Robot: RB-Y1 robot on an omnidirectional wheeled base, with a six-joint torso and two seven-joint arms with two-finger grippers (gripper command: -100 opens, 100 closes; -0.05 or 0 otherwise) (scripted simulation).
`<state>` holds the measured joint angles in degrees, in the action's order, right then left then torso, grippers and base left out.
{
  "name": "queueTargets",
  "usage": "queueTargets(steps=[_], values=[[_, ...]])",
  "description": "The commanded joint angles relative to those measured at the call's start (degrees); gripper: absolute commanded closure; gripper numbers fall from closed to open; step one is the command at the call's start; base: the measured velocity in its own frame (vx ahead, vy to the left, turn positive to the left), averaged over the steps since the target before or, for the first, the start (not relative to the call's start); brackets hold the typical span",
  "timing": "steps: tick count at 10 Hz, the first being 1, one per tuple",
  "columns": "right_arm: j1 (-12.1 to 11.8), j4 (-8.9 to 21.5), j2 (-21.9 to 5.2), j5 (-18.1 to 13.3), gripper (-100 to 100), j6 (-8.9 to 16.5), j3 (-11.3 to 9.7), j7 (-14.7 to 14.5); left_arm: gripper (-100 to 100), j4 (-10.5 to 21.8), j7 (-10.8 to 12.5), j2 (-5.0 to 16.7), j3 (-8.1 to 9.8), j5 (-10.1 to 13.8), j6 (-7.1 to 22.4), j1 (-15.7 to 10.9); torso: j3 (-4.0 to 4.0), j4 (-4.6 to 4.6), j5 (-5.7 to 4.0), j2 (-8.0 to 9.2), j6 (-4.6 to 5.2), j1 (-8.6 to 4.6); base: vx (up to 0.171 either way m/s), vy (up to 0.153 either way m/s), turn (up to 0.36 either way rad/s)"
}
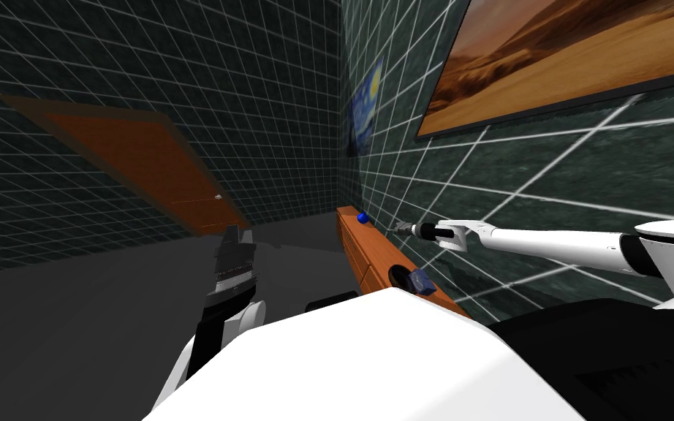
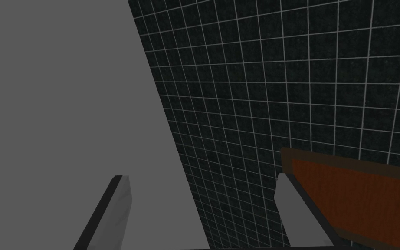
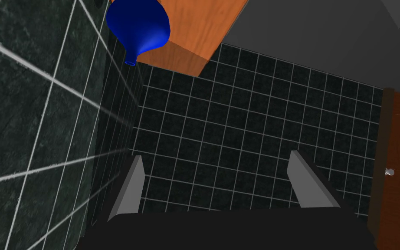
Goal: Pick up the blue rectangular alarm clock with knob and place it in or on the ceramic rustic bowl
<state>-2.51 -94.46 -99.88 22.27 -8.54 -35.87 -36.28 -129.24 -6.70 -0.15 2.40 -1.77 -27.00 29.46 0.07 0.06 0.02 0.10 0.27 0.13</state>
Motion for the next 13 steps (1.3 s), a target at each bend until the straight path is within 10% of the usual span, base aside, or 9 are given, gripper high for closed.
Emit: queueTargets(steps=[1,4,9,13], values=[[-0.5,0.1,0.1,-2.5,-100,-0.2,1.1,-0.2,0,0.0,0.0,0.0,0.0,0.0,0.0,0.0,0.0,0.0,0.0,0.0,0.0,0.0,0.0,0.0,0.0],[-1.4,6.4,3.0,-7.8,-100,-6.1,6.9,5.6,0,0.0,0.0,0.0,-0.01,0.0,0.0,0.0,-0.12,-0.04,0.1,-0.21,0.0,0.42,0.048,0.093,-0.056],[-1.4,7.9,3.0,-16.2,-100,-9.4,6.9,6.9,0,0.0,0.0,0.0,0.0,0.0,0.0,0.0,0.01,0.0,0.0,0.01,0.01,-0.01,-0.002,-0.001,0.003],[-2.3,15.7,5.9,-24.3,-100,-16.9,12.7,13.9,0,0.0,0.0,0.0,-0.01,0.0,0.0,0.0,-0.07,-0.03,0.1,-0.11,-0.01,0.35,0.037,0.078,-0.038]])
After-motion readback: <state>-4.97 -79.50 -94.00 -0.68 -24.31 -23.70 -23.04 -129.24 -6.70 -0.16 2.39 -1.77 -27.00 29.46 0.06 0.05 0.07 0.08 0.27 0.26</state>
